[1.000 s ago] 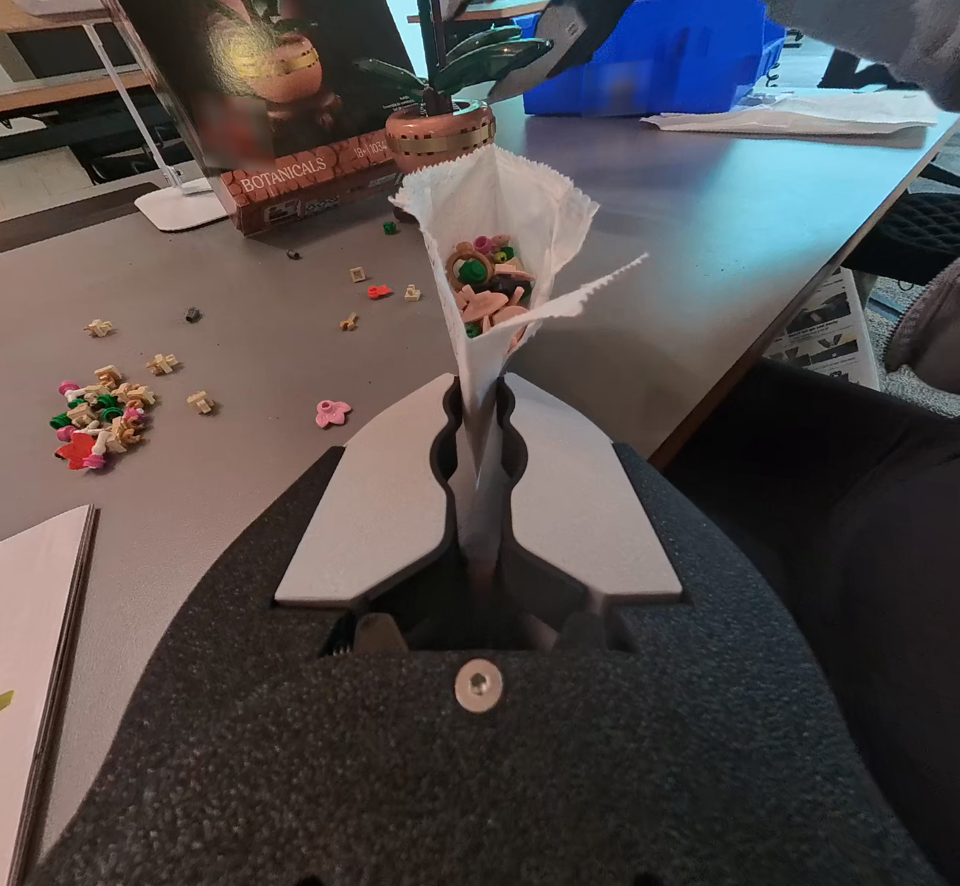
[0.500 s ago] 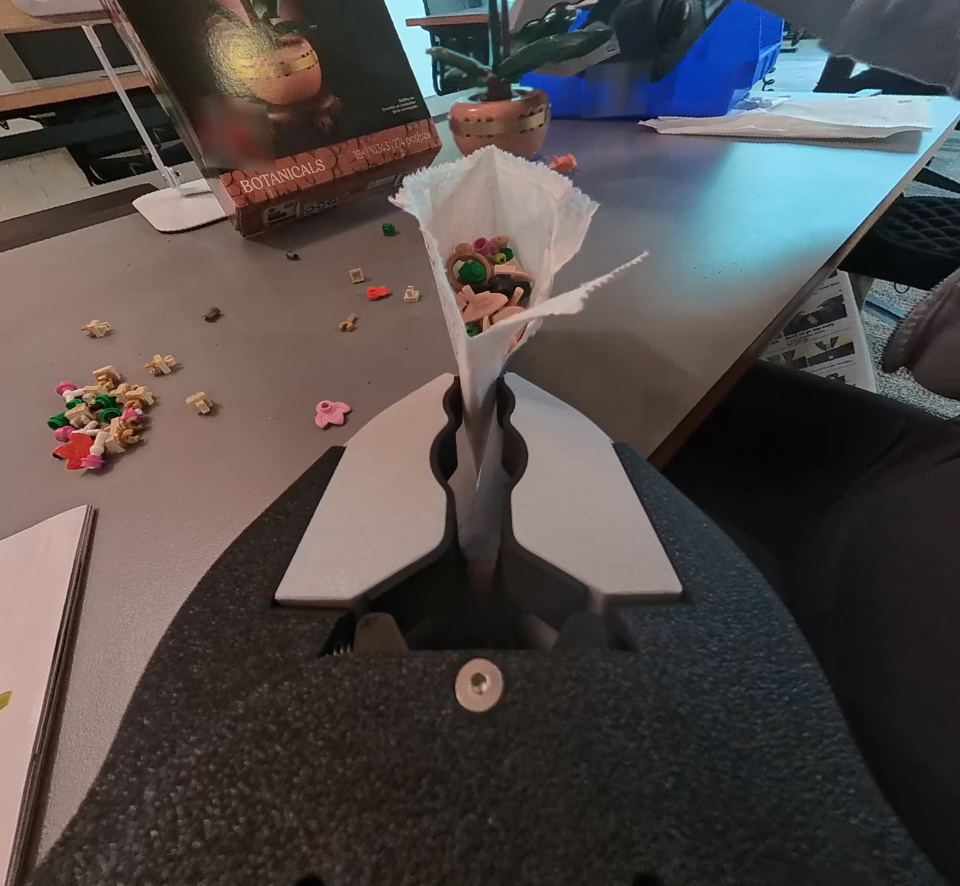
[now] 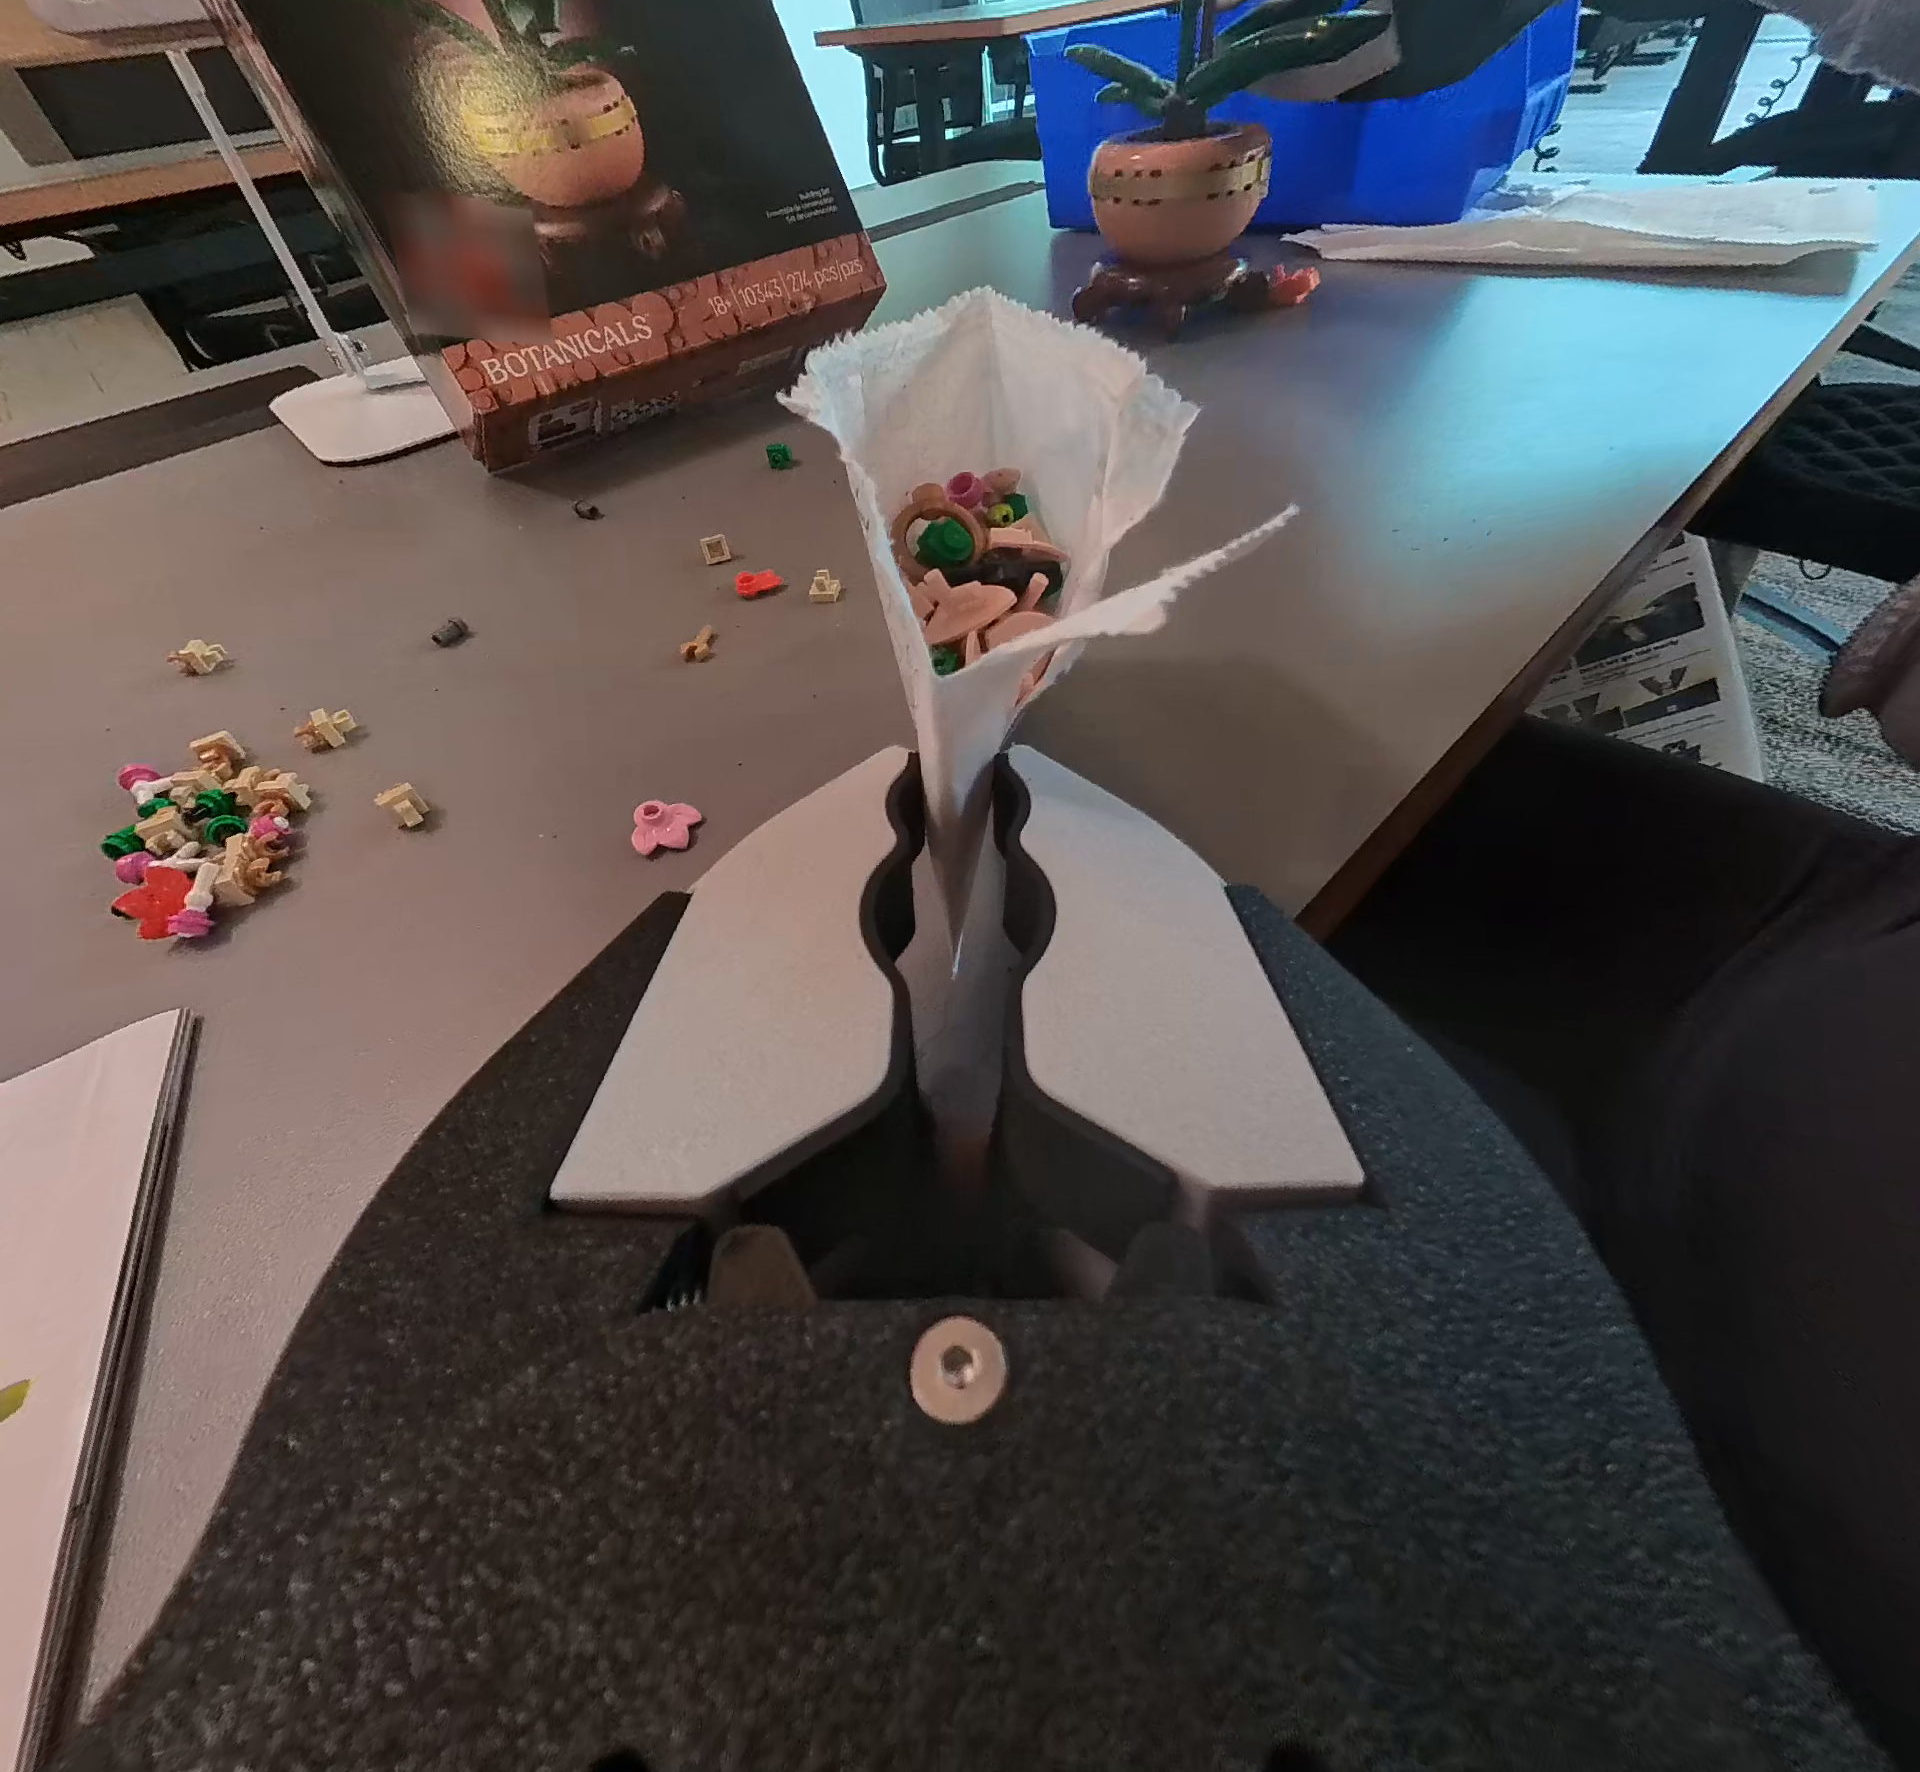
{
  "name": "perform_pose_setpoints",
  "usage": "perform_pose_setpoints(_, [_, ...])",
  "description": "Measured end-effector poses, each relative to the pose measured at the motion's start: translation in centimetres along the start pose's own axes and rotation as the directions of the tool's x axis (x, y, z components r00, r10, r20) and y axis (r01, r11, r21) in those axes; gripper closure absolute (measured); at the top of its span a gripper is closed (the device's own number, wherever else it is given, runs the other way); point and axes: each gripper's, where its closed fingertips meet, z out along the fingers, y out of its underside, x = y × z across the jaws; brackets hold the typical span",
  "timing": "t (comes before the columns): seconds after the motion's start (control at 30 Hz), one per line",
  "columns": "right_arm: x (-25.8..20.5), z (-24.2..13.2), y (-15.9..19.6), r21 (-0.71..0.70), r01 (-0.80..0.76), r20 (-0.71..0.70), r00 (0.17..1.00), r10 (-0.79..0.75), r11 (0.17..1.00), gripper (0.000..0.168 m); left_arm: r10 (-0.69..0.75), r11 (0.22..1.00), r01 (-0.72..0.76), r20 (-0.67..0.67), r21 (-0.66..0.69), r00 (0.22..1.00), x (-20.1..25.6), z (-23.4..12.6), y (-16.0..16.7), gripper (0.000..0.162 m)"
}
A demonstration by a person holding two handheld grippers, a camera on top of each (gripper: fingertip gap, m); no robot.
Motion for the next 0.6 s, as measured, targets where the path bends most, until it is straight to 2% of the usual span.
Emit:
perform_pose_setpoints(0.17, [0.7,-2.8,-0.1,0.119,-0.243,0.061,0.97,0.237,0.963,0.108,0.003,1.0,-0.003,0.003,-0.003,1.0,0.0,0.0,0.0,0.15])
perform_pose_setpoints(0.23, [0.7,-4.4,0.2,0.138,-0.327,0.105,0.943,0.314,0.935,0.1,0.0,1.0,0.0,0.002,-0.002,1.0,0.0,0.0,0.0,0.15])
perform_pose_setpoints(0.37, [0.8,-6.1,0.8,0.179,-0.438,0.123,0.898,0.422,0.881,0.105,-0.003,1.0,0.003,-0.001,0.0,1.0,0.2,-0.1,0.0,0.15])
perform_pose_setpoints(0.53, [-0.5,-7.1,-0.2,0.196,-0.472,0.202,0.877,0.435,0.86,0.099,0.002,1.0,-0.002,0.004,-0.002,1.0,0.2,-0.2,0.1,0.15])
perform_pose_setpoints(0.6, [-0.8,-7.6,0.1,0.15,-0.458,0.204,0.882,0.426,0.876,0.099,-0.003,1.0,0.003,0.002,-0.002,1.0,0.3,-0.2,0.0,0.15])
